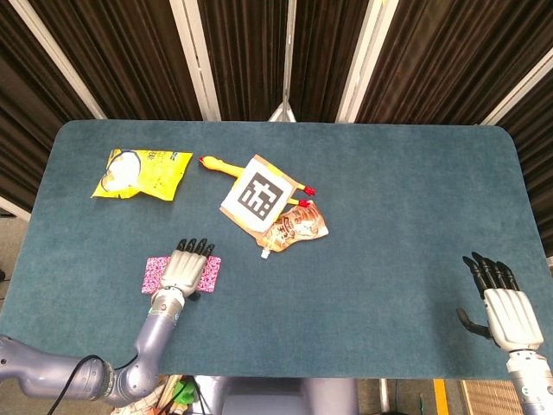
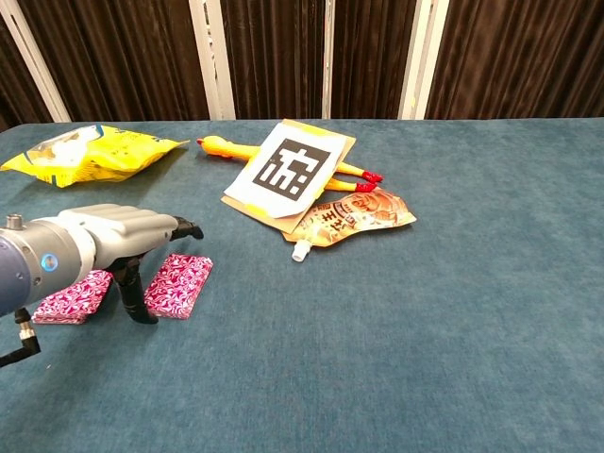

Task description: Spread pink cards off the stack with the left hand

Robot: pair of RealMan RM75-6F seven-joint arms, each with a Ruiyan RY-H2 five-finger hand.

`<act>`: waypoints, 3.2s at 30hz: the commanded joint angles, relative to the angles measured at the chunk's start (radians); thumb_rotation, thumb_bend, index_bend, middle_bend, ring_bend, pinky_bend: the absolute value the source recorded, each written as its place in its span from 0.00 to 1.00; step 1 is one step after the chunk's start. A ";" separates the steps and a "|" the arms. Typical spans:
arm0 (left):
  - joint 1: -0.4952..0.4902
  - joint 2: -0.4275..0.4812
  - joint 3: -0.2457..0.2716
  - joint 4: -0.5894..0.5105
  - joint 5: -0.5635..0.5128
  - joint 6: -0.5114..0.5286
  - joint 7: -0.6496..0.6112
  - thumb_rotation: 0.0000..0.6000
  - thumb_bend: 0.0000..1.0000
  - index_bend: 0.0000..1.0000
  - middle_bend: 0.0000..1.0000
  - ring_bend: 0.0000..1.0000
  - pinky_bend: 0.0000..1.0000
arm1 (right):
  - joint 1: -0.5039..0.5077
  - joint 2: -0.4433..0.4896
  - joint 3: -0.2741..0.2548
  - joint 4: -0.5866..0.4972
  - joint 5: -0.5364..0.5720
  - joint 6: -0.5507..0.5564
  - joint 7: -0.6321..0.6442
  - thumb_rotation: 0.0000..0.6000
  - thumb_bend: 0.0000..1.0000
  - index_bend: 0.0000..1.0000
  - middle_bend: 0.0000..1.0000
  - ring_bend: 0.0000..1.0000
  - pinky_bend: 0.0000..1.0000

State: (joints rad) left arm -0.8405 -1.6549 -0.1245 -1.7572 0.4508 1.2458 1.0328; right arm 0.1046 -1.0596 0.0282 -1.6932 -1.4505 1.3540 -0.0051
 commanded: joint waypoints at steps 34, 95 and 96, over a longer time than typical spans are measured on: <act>0.115 0.200 0.121 -0.012 0.057 -0.054 -0.173 1.00 0.24 0.15 0.00 0.00 0.00 | -0.002 -0.005 0.000 -0.003 0.004 0.003 -0.018 1.00 0.36 0.00 0.00 0.00 0.02; 0.193 0.272 0.110 0.060 0.177 -0.073 -0.310 1.00 0.46 0.37 0.00 0.00 0.00 | -0.004 -0.007 0.001 -0.007 0.007 0.007 -0.024 1.00 0.36 0.00 0.00 0.00 0.02; 0.192 0.272 0.109 0.060 0.174 -0.073 -0.306 1.00 0.46 0.37 0.00 0.00 0.00 | -0.004 -0.007 0.001 -0.007 0.007 0.007 -0.024 1.00 0.36 0.00 0.00 0.00 0.02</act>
State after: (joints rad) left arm -0.6458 -1.3820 -0.0137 -1.6951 0.6286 1.1717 0.7200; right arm 0.1004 -1.0664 0.0294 -1.6999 -1.4433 1.3607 -0.0291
